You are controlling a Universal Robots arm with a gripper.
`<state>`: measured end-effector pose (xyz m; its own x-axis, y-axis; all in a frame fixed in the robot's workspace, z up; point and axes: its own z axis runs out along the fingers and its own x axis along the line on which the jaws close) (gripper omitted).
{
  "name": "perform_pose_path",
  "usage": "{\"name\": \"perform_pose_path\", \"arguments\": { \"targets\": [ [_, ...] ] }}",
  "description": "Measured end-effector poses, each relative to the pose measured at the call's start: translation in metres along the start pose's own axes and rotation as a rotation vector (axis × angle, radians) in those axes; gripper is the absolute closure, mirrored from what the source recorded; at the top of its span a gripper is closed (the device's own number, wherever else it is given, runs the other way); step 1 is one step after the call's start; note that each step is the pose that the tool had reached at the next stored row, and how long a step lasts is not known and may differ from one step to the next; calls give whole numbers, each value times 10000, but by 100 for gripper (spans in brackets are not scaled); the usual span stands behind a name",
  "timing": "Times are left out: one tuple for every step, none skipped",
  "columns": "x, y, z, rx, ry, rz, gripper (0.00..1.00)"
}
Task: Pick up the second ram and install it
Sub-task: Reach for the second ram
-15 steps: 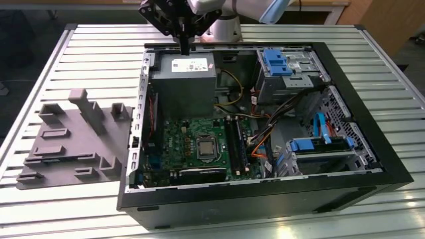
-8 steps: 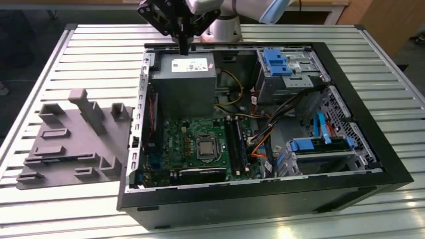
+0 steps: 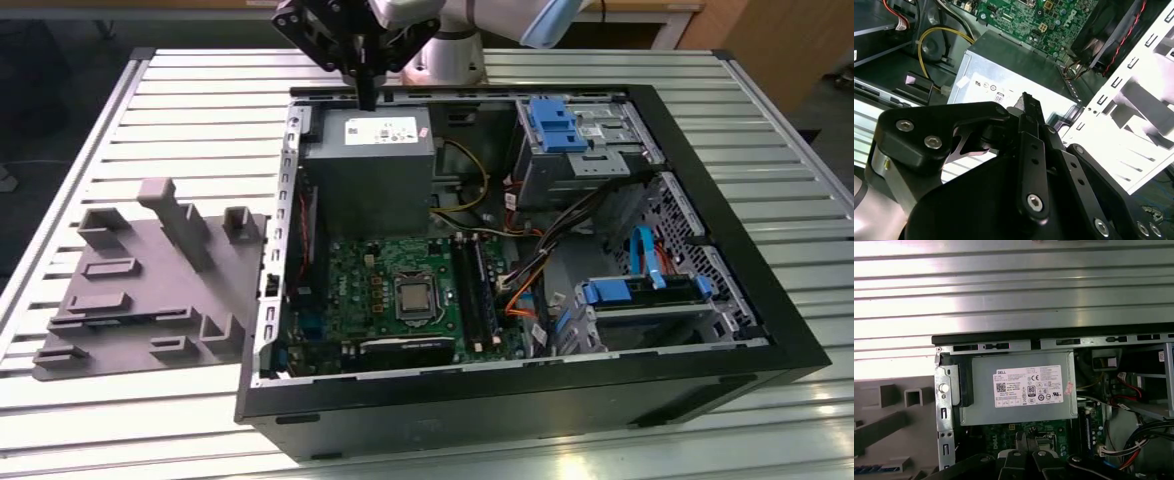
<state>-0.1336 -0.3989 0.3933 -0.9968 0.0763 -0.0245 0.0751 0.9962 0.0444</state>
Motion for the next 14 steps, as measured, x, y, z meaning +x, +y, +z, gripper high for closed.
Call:
{"name": "perform_pose_path", "arguments": {
  "targets": [
    [4, 0, 0, 0, 0, 0, 89],
    [7, -1, 0, 0, 0, 0, 89],
    [12, -1, 0, 0, 0, 0, 89],
    [16, -1, -1, 0, 0, 0, 89],
    [19, -1, -1, 1, 1, 0, 89],
    [22, -2, -1, 0, 0, 0, 89],
    [25, -2, -1, 0, 0, -1, 89],
    [28, -2, -1, 0, 1, 0, 89],
    [31, -2, -1, 0, 0, -1, 89],
    [35, -3, -1, 0, 0, -1, 89],
    [39, -3, -1, 0, 0, 0, 89],
    [43, -3, -1, 0, 0, -1, 89],
    [46, -3, -1, 0, 0, 0, 89],
    [50, -4, -1, 0, 0, -1, 89]
  ]
}}
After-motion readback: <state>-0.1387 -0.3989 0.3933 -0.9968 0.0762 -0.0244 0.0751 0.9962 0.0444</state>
